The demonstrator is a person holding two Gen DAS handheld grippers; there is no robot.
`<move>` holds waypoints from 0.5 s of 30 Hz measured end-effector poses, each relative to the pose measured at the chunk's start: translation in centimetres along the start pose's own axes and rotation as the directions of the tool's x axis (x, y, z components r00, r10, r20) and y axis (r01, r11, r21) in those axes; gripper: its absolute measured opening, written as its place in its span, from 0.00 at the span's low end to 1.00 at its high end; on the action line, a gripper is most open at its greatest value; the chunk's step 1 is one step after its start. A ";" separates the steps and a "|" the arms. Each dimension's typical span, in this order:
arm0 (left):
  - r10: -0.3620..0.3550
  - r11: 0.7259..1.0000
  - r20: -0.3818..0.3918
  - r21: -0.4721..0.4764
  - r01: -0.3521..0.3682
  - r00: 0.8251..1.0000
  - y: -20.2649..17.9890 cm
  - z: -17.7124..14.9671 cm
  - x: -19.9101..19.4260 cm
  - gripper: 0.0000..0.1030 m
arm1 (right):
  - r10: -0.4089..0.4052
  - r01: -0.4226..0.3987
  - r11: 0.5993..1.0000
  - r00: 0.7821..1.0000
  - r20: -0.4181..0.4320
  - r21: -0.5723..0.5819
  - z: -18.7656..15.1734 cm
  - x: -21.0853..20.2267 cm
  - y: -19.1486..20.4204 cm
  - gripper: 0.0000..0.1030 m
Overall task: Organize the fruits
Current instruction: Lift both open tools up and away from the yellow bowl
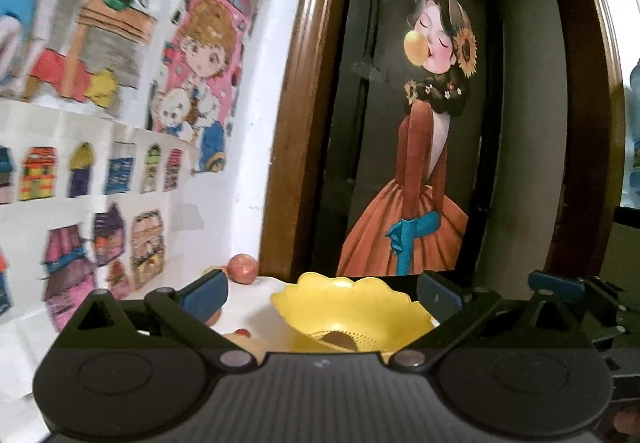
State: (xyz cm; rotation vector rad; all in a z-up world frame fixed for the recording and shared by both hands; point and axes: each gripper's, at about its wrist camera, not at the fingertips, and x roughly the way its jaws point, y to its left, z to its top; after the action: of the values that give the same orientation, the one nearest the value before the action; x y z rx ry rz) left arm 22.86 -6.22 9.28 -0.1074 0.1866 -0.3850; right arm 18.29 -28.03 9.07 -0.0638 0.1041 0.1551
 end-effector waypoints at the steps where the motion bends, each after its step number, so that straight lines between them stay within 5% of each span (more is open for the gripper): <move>1: 0.004 1.000 0.002 -0.001 -0.004 1.000 0.2 -0.1 -0.7 0.99 | 0.001 -0.001 1.000 1.000 0.000 0.003 0.0 -0.6 0.4 0.99; 15: 0.099 0.995 -0.061 0.039 -0.097 0.993 3.9 -3.7 -10.1 1.00 | 0.052 -0.050 0.998 0.996 -0.068 0.025 -1.4 -6.8 6.1 0.99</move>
State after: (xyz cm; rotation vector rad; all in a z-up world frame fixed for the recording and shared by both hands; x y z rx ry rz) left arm 14.36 1.01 6.69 -0.0506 0.2464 -0.2936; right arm 10.52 -23.12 8.03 -0.0430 0.1763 0.2027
